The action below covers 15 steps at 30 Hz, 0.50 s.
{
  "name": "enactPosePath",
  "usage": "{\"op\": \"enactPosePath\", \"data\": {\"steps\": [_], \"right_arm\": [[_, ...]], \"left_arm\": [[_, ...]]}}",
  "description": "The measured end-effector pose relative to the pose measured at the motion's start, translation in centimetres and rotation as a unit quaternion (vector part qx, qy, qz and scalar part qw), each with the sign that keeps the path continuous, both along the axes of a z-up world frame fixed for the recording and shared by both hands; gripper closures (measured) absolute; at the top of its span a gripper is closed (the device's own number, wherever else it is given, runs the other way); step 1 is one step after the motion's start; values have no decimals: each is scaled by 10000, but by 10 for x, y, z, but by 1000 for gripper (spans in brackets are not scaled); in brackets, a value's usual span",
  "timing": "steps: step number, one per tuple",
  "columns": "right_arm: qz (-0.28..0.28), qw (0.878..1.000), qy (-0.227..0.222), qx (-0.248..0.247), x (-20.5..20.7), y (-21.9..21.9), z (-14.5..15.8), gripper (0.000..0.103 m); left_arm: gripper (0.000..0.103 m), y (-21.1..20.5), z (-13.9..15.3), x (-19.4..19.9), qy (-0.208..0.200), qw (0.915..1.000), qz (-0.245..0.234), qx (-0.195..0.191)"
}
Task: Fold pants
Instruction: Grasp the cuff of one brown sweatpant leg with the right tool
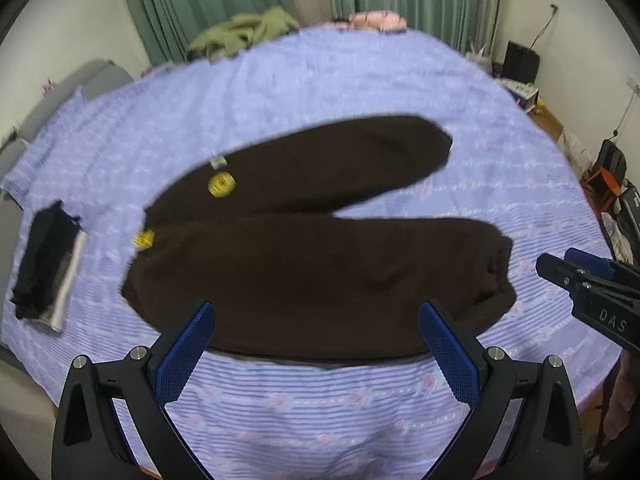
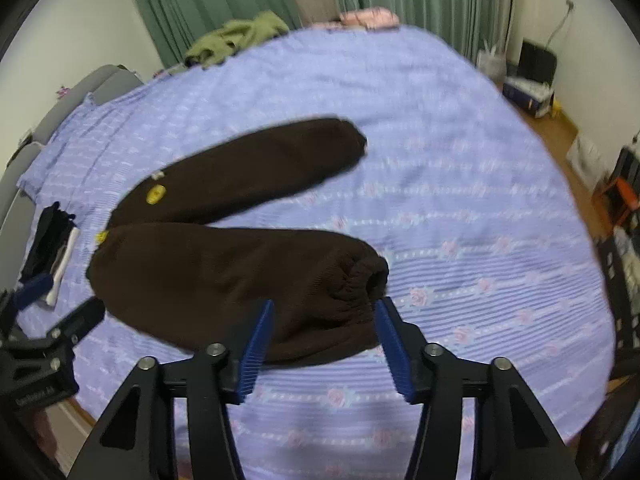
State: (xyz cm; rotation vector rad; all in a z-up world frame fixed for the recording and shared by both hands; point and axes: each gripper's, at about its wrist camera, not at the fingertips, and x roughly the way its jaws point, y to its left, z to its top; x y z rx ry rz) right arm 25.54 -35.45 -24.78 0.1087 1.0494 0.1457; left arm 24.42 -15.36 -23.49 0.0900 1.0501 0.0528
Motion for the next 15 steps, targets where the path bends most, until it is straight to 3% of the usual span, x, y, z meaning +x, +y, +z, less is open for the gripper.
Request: {"op": "enactPosePath", "data": {"steps": [7, 13, 14, 15], "right_arm": [[88, 9985, 493, 219, 39, -11, -65, 57], [151, 9952, 883, 403, 61, -11, -108, 57], [166, 9950, 927, 320, 63, -9, -112, 67], [155, 9950, 965, 217, 65, -9, -115, 70]], "left_arm": [[0, -21, -48, 30, 481, 9988, 92, 62], [0, -35, -56, 39, 623, 9980, -15, 121], [0, -37, -56, 39, 633, 9979, -37, 118], [0, -38, -56, 39, 649, 9978, -59, 117]]}}
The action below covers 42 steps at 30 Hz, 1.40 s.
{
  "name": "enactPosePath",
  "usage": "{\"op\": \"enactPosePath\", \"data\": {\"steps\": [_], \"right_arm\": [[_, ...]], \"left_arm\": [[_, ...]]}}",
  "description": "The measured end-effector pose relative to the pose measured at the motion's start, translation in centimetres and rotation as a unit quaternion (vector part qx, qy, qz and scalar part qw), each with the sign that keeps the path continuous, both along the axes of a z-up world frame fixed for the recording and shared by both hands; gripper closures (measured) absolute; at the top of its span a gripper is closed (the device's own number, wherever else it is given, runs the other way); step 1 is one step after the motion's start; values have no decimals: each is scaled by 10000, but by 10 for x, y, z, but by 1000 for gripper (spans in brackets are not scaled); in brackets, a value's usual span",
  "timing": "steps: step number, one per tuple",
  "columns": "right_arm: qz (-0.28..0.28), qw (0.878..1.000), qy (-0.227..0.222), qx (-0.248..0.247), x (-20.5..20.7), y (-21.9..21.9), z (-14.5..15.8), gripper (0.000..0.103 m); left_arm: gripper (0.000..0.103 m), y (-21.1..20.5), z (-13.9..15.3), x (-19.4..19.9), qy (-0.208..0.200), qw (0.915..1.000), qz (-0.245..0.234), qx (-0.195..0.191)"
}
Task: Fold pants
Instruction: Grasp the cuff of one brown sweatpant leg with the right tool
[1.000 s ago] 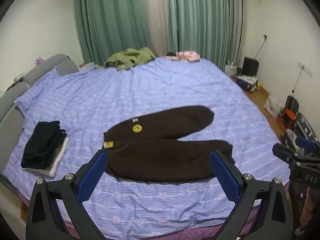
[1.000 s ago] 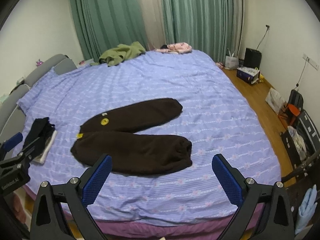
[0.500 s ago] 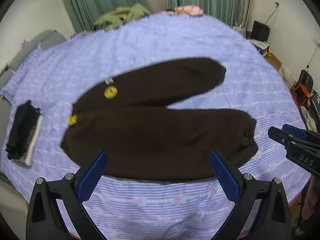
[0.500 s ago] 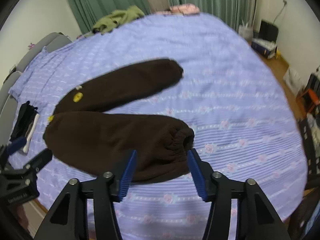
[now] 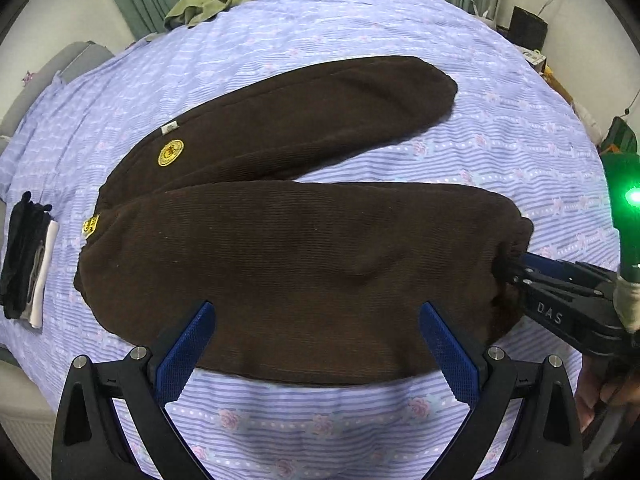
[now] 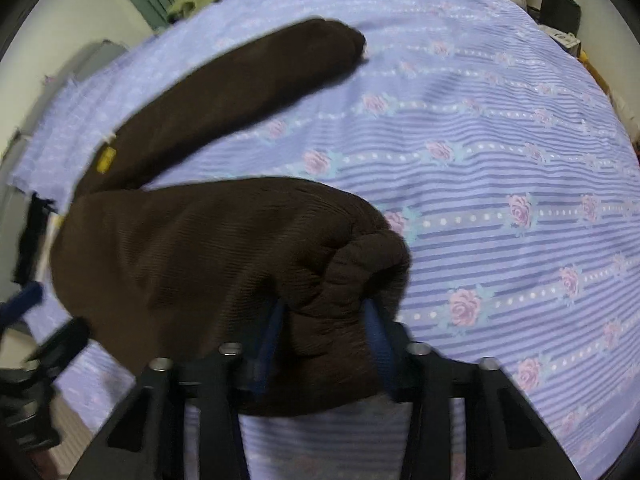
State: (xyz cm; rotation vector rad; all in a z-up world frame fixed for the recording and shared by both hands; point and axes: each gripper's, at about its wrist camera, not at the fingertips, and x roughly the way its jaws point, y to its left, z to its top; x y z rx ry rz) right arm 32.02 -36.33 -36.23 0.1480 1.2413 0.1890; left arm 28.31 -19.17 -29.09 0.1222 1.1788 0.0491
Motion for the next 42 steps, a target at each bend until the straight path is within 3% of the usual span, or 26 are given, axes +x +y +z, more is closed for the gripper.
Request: {"op": "enactPosePath", "data": {"steps": [2, 5, 8, 10, 13, 18, 19, 21, 28, 37, 40, 42], "right_arm": [[-3, 10000, -37, -51, -2, -2, 4, 79], [-202, 9997, -69, -76, -14, -13, 21, 102], [-683, 9971, -141, -287, -30, -39, 34, 102], [-728, 9973, -8, 4, -32, -50, 28, 102], [-455, 9982, 29, 401, -31, -49, 29, 101], [-30, 9983, -178, 555, -18, -28, 28, 97], [26, 9979, -164, 628, -14, -24, 26, 94], [88, 9982, -186, 561, -8, -17, 22, 72], [340, 9984, -90, 448, 2, -14, 6, 72], [376, 9929, 245, 1104, -1, -24, -18, 71], [200, 9929, 492, 1067, 11, -26, -23, 82], [203, 9962, 334, 782, 4, -24, -7, 87]], "left_arm": [[0, -3, 1, 0, 14, 10000, -36, -4], [0, -4, 3, -1, 26, 10000, -52, -46], [0, -2, 0, -1, 59, 10000, 15, -58], [0, -2, -4, 2, 142, 9998, 59, -116], [0, -4, -4, 5, 93, 9999, 53, -100], [0, -9, -2, 9, 29, 10000, -13, -53], [0, -9, -1, 9, 15, 10000, -23, -58], [0, -11, 1, 9, -20, 10000, -39, -44], [0, -12, 1, 6, -2, 10000, -84, -42], [0, -13, 1, 1, 34, 9999, -73, -66], [0, -15, 2, -1, 36, 9999, -87, -87], [0, -15, 4, -2, 13, 9999, -115, -105]]}}
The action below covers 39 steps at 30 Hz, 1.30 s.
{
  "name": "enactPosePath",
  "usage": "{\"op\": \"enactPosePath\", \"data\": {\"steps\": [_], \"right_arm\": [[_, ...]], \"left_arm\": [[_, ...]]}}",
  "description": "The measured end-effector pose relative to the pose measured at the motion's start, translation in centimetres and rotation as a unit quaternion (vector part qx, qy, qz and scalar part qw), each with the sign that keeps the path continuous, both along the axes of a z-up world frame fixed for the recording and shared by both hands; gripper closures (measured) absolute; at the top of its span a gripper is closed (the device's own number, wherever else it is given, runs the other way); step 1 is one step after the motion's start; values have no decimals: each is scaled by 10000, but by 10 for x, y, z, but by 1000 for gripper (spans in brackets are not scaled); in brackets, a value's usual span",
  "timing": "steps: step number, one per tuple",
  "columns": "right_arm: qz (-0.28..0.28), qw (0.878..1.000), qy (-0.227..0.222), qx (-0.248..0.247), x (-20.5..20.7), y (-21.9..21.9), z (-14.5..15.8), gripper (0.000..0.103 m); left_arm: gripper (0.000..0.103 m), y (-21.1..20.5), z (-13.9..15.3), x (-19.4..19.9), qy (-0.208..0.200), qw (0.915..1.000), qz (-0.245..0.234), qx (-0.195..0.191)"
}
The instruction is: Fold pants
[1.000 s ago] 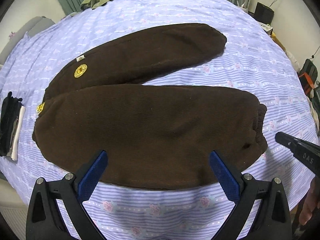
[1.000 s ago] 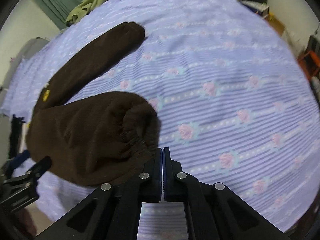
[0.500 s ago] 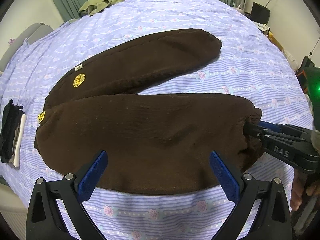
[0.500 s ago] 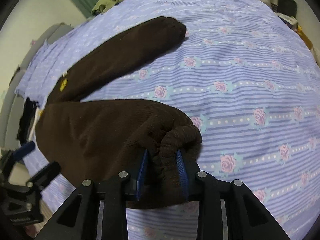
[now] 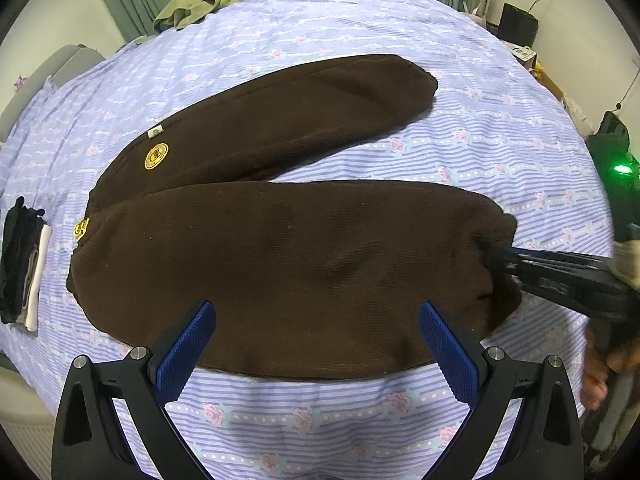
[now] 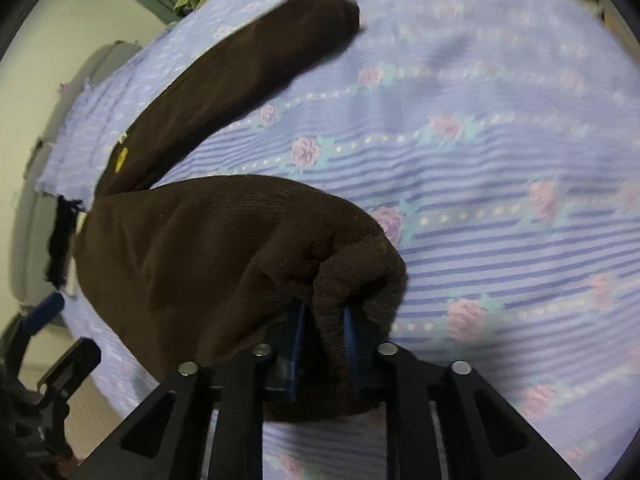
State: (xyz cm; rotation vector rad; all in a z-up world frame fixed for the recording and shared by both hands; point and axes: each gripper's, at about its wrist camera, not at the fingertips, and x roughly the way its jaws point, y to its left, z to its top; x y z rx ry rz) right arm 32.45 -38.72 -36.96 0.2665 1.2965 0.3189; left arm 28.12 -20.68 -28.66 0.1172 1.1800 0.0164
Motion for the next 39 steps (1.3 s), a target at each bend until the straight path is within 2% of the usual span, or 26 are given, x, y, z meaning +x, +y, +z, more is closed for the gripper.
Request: {"op": "enactPosePath", "data": {"steps": [3, 5, 6, 7, 8, 9, 12, 13, 14, 15, 18, 23, 27, 31, 35, 37, 39], "right_arm": [[-324, 9992, -149, -156, -24, -13, 20, 88], [-457, 9989, -53, -93, -32, -22, 12, 88], [-502, 9987, -18, -90, -32, -22, 7, 85], [-533, 9984, -3, -163, -30, -21, 2, 80], [-520, 9982, -8, -293, -27, -17, 2, 65], [-496, 9974, -23, -521, -25, -14, 6, 55], [-576, 9941, -380, -842, -29, -16, 39, 50], [-662, 9909, -637, -983, -32, -17, 56, 47], [-704, 9879, -915, -1037, -32, -19, 72, 35], [-706, 9858, -1142, -1006, -29, -20, 83, 30], [-524, 9816, -1561, -967, 0, -18, 102, 30], [-470, 9788, -1906, -580, 85, 0, 99, 30], [-657, 9842, -1593, -404, 142, 12, 71, 30], [-978, 9882, -1145, -271, 186, 21, 32, 33], [-1153, 9905, -705, -250, 208, 27, 2, 42], [-1122, 9913, -648, -215, 211, 30, -7, 58], [-1067, 9914, -641, -398, 210, 36, -4, 77]], "left_arm": [[0, 1, 0, -1, -18, 10000, -5, 17], [0, 2, -5, 0, 52, 10000, 33, 41], [0, 2, -8, 2, 103, 9999, 59, 60], [0, 3, -10, 3, 146, 9998, 90, 65], [0, 4, -11, 3, 149, 9998, 117, 52], [0, 5, -10, 2, 127, 9998, 138, 45], [0, 8, -3, 2, 28, 9999, 152, 35], [0, 9, 1, 3, -58, 9998, 163, 60], [0, 11, 4, 5, -117, 9998, 165, 72], [0, 13, 9, 9, -230, 9996, 158, 76], [0, 18, 20, 26, -510, 9986, 99, 137], [0, 30, 31, 72, -921, 9947, 108, 444], [0, 41, 34, 97, -1050, 9922, 247, 627], [0, 49, 26, 110, -939, 9929, 369, 631], [0, 54, 9, 120, -729, 9940, 523, 619], [0, 59, 2, 123, -615, 9946, 642, 539], [0, 63, -1, 124, -531, 9949, 748, 425]]}}
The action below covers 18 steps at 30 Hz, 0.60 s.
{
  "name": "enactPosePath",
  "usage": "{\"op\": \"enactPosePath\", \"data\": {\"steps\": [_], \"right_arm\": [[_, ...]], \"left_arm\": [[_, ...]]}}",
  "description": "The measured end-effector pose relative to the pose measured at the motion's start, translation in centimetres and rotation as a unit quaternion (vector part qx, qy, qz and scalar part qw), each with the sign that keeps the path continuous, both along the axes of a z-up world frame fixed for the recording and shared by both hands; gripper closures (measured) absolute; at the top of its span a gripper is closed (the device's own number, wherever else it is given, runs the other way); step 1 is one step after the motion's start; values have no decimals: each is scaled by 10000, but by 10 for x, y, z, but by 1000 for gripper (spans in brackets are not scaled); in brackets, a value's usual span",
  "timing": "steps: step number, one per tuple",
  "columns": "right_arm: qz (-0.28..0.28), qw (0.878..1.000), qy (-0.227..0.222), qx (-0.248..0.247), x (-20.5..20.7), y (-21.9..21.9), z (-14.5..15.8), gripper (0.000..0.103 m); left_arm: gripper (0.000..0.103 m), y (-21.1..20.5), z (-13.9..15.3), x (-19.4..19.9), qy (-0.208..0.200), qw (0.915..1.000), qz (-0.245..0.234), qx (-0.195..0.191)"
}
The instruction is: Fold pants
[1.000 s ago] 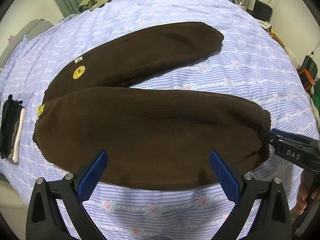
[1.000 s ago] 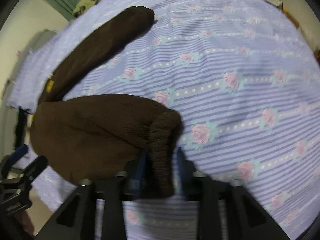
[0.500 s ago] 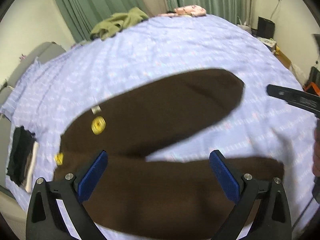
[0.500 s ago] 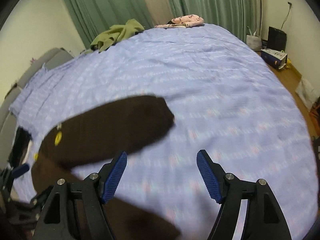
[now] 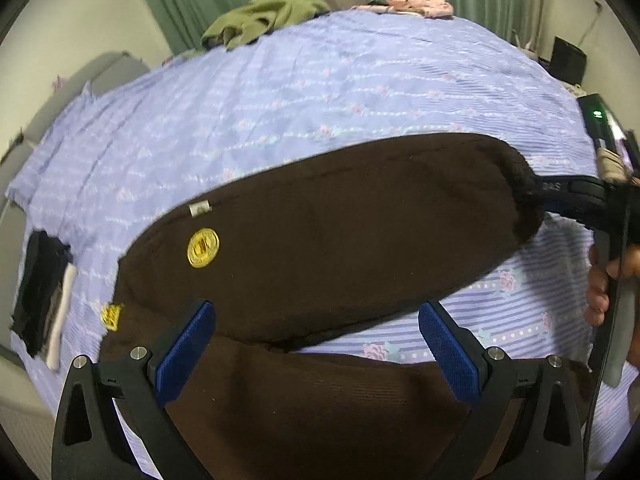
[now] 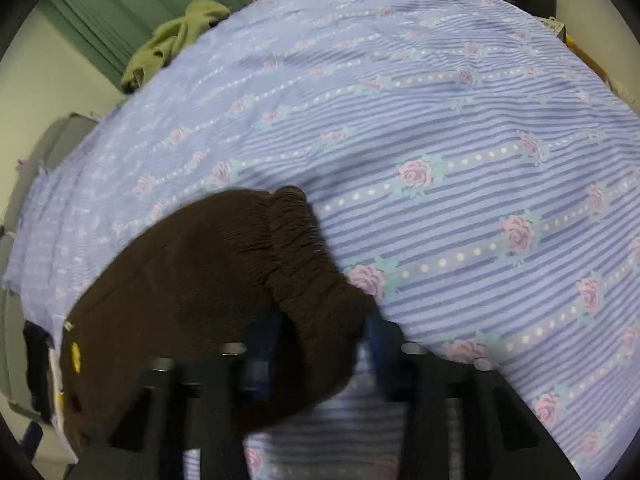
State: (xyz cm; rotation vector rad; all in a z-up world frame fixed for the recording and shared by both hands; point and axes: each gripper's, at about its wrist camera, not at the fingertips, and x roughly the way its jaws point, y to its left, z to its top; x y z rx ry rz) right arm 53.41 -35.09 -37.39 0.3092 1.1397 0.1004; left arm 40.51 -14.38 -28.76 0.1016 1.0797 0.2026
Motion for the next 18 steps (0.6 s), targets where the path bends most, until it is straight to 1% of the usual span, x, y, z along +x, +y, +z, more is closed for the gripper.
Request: {"op": "enactPosePath", "data": {"steps": [2, 3, 4, 5, 6, 7, 9, 10, 11, 12, 13, 14, 15, 16, 17, 18], "right_arm": [[42, 9993, -260, -270, -10, 3, 16, 81], [-36, 9981, -460, -415, -20, 3, 28, 81], [-82, 9973, -548, -481, -24, 2, 33, 81], [-94, 9964, -572, -614, -27, 4, 34, 81], [-77, 9958, -444, -791, -25, 7, 28, 80], [-71, 9958, -306, -857, -21, 8, 23, 78], [-139, 9961, 10, -867, -18, 7, 11, 69], [-192, 9966, 23, -801, -22, 5, 15, 67], [-255, 9965, -126, -786, -33, 2, 29, 62], [-300, 9956, -339, -819, -45, -1, 42, 48], [-387, 9935, -596, -889, -62, -3, 59, 40], [-422, 9916, -815, -910, -79, -3, 75, 29], [-405, 9896, -1048, -897, -101, -3, 92, 28], [-389, 9884, -1156, -903, -115, -2, 102, 28], [-339, 9873, -1254, -915, -140, 1, 115, 28], [-312, 9870, -1284, -911, -155, 2, 120, 28]], "left_arm": [[0, 2, 0, -3, 9, 10000, 63, -40], [0, 3, 1, -5, 8, 10000, 67, -42], [0, 4, 0, -6, 25, 10000, 61, -44], [0, 4, 0, -8, 56, 10000, 47, -33], [0, 4, -1, -10, 95, 9999, 36, -8], [0, 4, -1, -11, 126, 9999, 29, 23], [0, 6, 0, -17, 105, 9999, 18, 37], [0, 7, 3, -21, 72, 10000, -6, 8], [0, 10, 5, -27, 34, 10000, -39, -21], [0, 14, 9, -33, -8, 10000, -55, -26], [0, 18, 13, -41, -75, 9999, -70, -44], [0, 23, 16, -48, -127, 9999, -87, -62], [0, 28, 20, -56, -180, 9998, -97, -70], [0, 35, 24, -65, -236, 9997, -103, -59], [0, 43, 28, -76, -289, 9995, -111, -31], [0, 53, 33, -88, -340, 9994, -104, 6]]}}
